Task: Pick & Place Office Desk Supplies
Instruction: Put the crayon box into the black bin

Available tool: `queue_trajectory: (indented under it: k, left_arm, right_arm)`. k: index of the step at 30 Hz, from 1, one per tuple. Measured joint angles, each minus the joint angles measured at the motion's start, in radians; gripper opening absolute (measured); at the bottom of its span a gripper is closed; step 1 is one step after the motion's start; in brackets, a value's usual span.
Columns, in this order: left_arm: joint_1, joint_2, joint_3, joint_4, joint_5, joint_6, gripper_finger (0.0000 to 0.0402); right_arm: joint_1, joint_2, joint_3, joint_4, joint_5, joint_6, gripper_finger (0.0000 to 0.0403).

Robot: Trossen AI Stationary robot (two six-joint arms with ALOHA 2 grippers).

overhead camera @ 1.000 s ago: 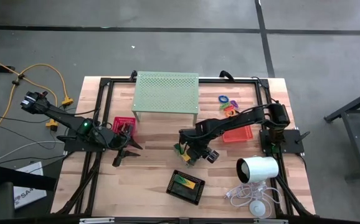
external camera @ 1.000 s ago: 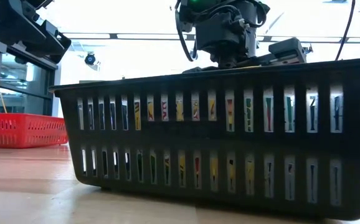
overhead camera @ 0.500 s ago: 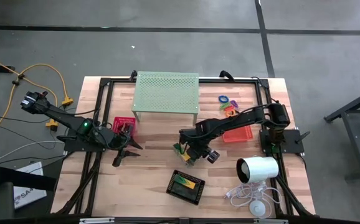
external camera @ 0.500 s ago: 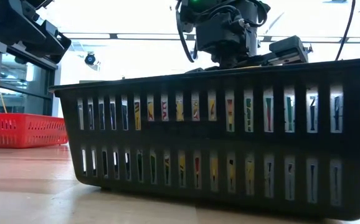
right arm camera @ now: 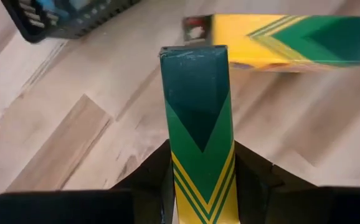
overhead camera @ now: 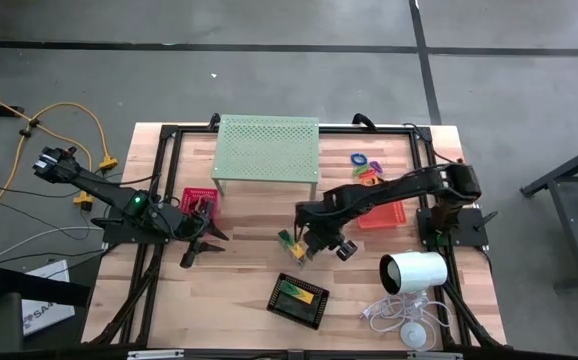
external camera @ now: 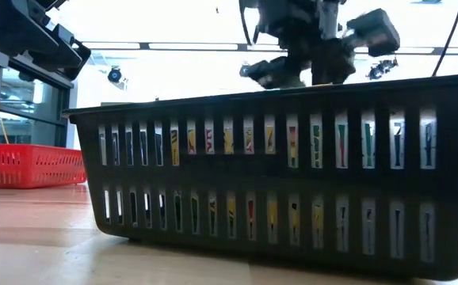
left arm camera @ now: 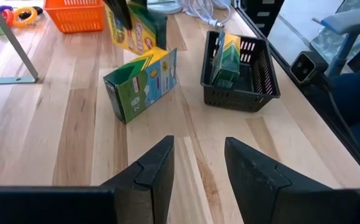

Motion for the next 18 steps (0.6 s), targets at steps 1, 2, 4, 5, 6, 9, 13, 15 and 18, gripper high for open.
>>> queue_trajectory:
  k: [1,2,4,5,6,9,13,15,18]
  left_arm:
    - [0.0,0.0,0.0,0.0,0.0,0.0,0.0136]
    - [0.0,0.0,0.0,0.0,0.0,0.0,0.0136]
    - [0.0,0.0,0.0,0.0,-0.001,0.0,0.0136]
    - [0.0,0.0,0.0,0.0,-0.001,0.0,0.0136]
    - [0.0,0.0,0.0,0.0,-0.001,0.0,0.0136]
    - [0.0,0.0,0.0,0.0,-0.001,0.0,0.0136]
    - [0.0,0.0,0.0,0.003,-0.002,0.0,0.0136]
    - [0.0,0.0,0.0,0.003,-0.002,0.0,0.0136]
    - [0.0,0.0,0.0,0.006,-0.004,0.0,0.0136]
  right_arm:
    - [0.003,-0.019,0.003,-0.001,0.017,0.019,0.0107]
    - [0.006,-0.037,0.009,0.0,0.038,0.045,0.0107]
    - [0.009,-0.075,0.017,0.001,0.072,0.099,0.0107]
    - [0.009,-0.091,0.021,0.0,0.089,0.125,0.0107]
    - [0.012,-0.102,0.026,0.001,0.101,0.153,0.0107]
    - [0.024,-0.135,0.034,0.002,0.14,0.236,0.0107]
    - [0.042,-0.155,0.038,0.005,0.171,0.311,0.0107]
    - [0.05,-0.155,0.038,-0.003,0.176,0.348,0.0107]
    - [0.066,-0.155,0.038,0.003,0.177,0.423,0.0107]
